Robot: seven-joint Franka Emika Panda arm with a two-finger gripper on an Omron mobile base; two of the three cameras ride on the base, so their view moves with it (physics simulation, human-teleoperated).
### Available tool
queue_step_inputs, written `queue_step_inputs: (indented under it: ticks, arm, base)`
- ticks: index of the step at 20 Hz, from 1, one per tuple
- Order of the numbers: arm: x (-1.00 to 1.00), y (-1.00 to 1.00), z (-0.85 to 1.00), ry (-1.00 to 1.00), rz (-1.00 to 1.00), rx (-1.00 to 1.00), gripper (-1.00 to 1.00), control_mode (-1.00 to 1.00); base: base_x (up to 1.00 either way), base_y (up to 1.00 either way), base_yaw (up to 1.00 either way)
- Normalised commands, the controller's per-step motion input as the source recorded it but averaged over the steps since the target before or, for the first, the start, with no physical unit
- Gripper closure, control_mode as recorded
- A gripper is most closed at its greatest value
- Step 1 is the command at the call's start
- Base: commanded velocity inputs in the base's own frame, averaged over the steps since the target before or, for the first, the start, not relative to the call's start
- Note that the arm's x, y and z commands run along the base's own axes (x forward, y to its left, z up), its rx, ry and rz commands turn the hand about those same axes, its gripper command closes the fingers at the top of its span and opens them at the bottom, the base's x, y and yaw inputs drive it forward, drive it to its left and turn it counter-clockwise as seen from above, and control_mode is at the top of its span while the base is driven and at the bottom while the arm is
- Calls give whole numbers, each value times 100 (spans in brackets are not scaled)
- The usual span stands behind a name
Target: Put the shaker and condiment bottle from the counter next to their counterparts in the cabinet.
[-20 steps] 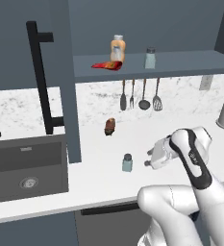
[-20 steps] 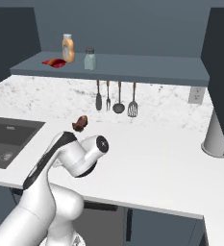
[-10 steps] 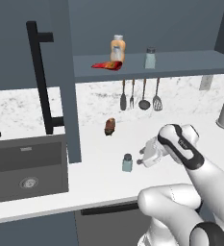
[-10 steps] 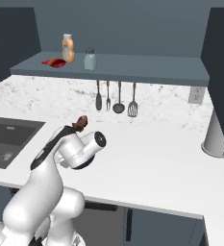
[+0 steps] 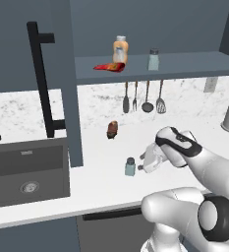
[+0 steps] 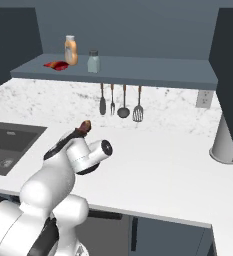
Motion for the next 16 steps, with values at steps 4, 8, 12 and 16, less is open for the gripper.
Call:
queue_step_inputs:
  ticks: [4, 8, 12, 16]
  arm:
    - [8, 6, -13, 0, 0, 1, -100, -100]
    - [12, 15, -14, 0, 0, 0, -100, -100]
    - [9, 12, -20, 0, 0, 1, -100, -100]
    - [12, 13, -24, 0, 0, 0, -100, -100]
  base:
    - [0, 0, 0]
    - [0, 0, 0]
    - [0, 0, 0]
    - [0, 0, 0]
